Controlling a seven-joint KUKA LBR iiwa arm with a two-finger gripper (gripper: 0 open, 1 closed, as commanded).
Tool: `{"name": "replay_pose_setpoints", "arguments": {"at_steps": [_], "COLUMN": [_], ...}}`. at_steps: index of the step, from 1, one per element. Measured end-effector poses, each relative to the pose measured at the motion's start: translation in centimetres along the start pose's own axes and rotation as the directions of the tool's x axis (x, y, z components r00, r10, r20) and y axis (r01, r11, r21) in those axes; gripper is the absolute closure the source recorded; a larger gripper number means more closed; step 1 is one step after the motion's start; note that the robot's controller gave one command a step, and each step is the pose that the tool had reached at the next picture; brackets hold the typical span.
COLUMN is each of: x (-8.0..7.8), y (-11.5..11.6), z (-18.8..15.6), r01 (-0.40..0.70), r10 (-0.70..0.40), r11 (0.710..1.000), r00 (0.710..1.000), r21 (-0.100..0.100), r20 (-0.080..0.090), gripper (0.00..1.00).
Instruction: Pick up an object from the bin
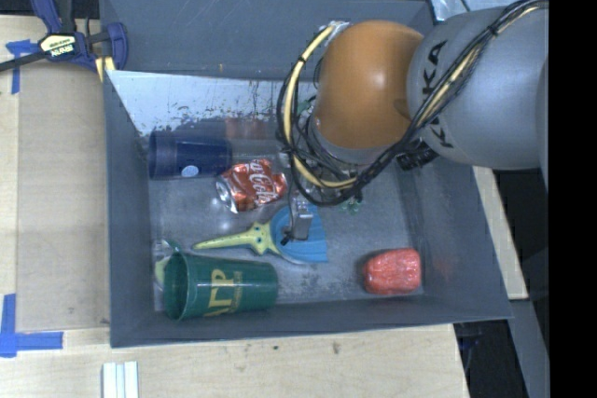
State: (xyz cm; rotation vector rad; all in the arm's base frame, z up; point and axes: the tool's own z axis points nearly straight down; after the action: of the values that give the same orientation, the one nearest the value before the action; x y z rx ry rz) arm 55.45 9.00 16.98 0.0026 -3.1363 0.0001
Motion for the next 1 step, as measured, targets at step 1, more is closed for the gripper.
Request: {"name": "replay_pose_setpoints", "arguments": {"at_steps": [1], "x": [-0.18], "y": [-0.03], "z": [-0.44], "r01": [-0.002], "r10": [0.002], "r11": [1.0], "r00": [1.0], "r21": [-0.001], "r20": [0.008], "gripper": [0.0]}}
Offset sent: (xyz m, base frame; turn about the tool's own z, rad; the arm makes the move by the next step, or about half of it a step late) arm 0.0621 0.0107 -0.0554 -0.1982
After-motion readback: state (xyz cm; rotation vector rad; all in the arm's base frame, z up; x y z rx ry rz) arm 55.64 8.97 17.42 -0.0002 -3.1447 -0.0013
